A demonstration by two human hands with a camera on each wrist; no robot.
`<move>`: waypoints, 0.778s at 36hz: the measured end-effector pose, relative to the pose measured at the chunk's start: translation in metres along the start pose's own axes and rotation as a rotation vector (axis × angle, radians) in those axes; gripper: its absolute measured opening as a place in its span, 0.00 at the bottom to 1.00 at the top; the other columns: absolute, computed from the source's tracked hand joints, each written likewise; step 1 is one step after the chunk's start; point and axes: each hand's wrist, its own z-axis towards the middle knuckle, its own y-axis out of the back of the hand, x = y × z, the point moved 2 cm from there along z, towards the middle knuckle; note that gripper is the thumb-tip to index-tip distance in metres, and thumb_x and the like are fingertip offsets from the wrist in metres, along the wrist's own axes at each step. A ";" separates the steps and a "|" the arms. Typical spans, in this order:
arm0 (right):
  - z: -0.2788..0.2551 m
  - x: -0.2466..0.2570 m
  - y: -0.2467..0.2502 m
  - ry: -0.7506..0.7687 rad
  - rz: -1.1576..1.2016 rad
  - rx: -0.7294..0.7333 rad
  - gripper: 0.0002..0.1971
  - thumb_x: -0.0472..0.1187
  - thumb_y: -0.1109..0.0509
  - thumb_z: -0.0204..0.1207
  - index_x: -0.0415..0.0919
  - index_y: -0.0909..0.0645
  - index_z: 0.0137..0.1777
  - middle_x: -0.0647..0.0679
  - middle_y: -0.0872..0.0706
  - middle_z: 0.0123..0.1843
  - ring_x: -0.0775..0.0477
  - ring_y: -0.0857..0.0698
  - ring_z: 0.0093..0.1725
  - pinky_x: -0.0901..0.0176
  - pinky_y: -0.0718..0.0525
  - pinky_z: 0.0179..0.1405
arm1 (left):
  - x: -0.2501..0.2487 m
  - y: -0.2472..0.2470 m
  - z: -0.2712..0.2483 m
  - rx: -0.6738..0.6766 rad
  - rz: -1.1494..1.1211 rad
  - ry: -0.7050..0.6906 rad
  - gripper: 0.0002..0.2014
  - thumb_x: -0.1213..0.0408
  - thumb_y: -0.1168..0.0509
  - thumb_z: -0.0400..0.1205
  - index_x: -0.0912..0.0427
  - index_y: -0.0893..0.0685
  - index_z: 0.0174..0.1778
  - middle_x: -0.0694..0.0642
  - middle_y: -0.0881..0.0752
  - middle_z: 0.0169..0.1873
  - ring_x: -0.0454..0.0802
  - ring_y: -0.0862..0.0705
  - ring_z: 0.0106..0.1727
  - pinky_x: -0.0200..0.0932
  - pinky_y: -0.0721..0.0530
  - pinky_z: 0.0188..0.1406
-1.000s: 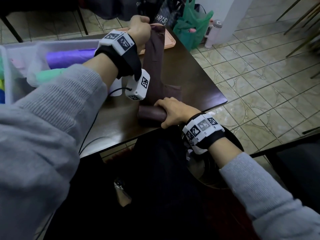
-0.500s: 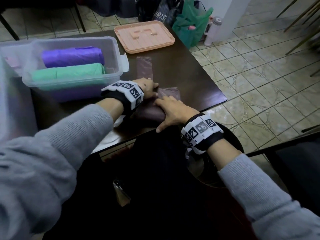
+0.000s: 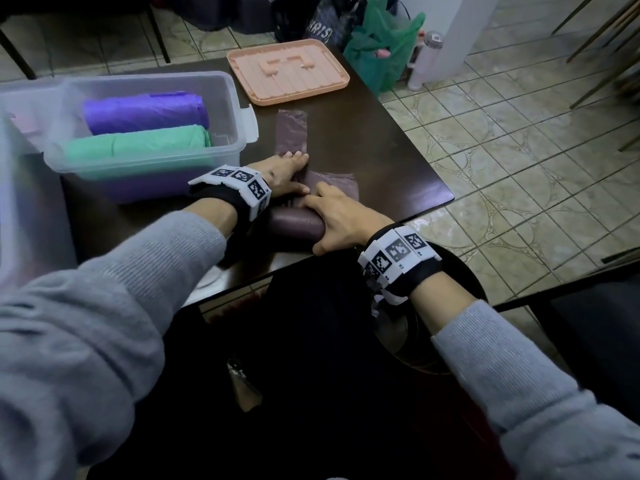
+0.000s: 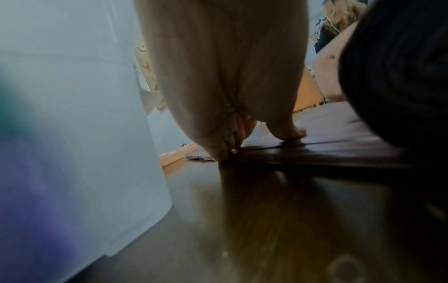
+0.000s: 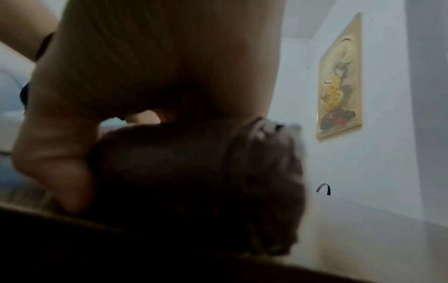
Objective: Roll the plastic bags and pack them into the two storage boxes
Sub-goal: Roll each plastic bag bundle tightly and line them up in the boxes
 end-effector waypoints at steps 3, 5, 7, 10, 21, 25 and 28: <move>0.000 -0.002 0.000 0.007 -0.019 -0.010 0.40 0.45 0.21 0.60 0.45 0.30 0.74 0.43 0.31 0.59 0.41 0.30 0.64 0.49 0.26 0.61 | 0.000 0.000 -0.002 -0.010 -0.020 -0.003 0.37 0.54 0.40 0.85 0.63 0.52 0.83 0.63 0.50 0.83 0.58 0.49 0.83 0.46 0.49 0.80; 0.000 -0.002 -0.001 0.020 0.023 -0.033 0.40 0.43 0.20 0.58 0.44 0.30 0.73 0.43 0.30 0.59 0.41 0.29 0.63 0.47 0.26 0.63 | 0.000 0.000 -0.002 -0.016 -0.034 0.003 0.36 0.55 0.41 0.85 0.63 0.52 0.83 0.63 0.49 0.83 0.57 0.49 0.83 0.46 0.49 0.80; 0.000 -0.004 -0.004 0.029 0.118 -0.077 0.39 0.40 0.19 0.55 0.42 0.30 0.69 0.45 0.29 0.58 0.43 0.28 0.61 0.51 0.25 0.62 | 0.001 0.001 -0.002 -0.023 -0.046 0.007 0.35 0.56 0.41 0.86 0.62 0.52 0.83 0.63 0.48 0.83 0.57 0.48 0.83 0.46 0.48 0.80; 0.000 -0.008 -0.004 0.013 0.195 -0.114 0.33 0.38 0.19 0.54 0.40 0.29 0.60 0.47 0.26 0.55 0.45 0.24 0.59 0.63 0.29 0.53 | 0.000 0.002 -0.004 -0.027 -0.054 0.006 0.35 0.55 0.40 0.85 0.62 0.50 0.83 0.63 0.48 0.83 0.56 0.47 0.83 0.46 0.47 0.80; -0.002 -0.016 0.002 0.012 0.150 -0.039 0.38 0.49 0.20 0.65 0.47 0.30 0.75 0.46 0.31 0.58 0.49 0.30 0.63 0.62 0.32 0.61 | 0.000 0.004 -0.008 -0.050 -0.146 0.059 0.36 0.52 0.33 0.80 0.58 0.41 0.81 0.62 0.34 0.79 0.59 0.32 0.77 0.48 0.35 0.75; -0.002 -0.018 0.005 -0.018 0.243 -0.095 0.34 0.45 0.18 0.63 0.40 0.28 0.66 0.50 0.26 0.56 0.53 0.26 0.57 0.70 0.35 0.46 | -0.008 0.007 -0.011 -0.065 -0.197 0.063 0.35 0.56 0.30 0.78 0.61 0.35 0.78 0.64 0.30 0.75 0.60 0.30 0.75 0.50 0.31 0.73; -0.001 -0.019 0.011 -0.024 0.225 -0.066 0.27 0.48 0.20 0.66 0.40 0.25 0.62 0.49 0.22 0.56 0.52 0.24 0.55 0.66 0.33 0.46 | -0.018 0.009 -0.015 -0.121 -0.179 0.055 0.37 0.60 0.30 0.77 0.61 0.39 0.81 0.65 0.41 0.80 0.61 0.42 0.81 0.53 0.41 0.80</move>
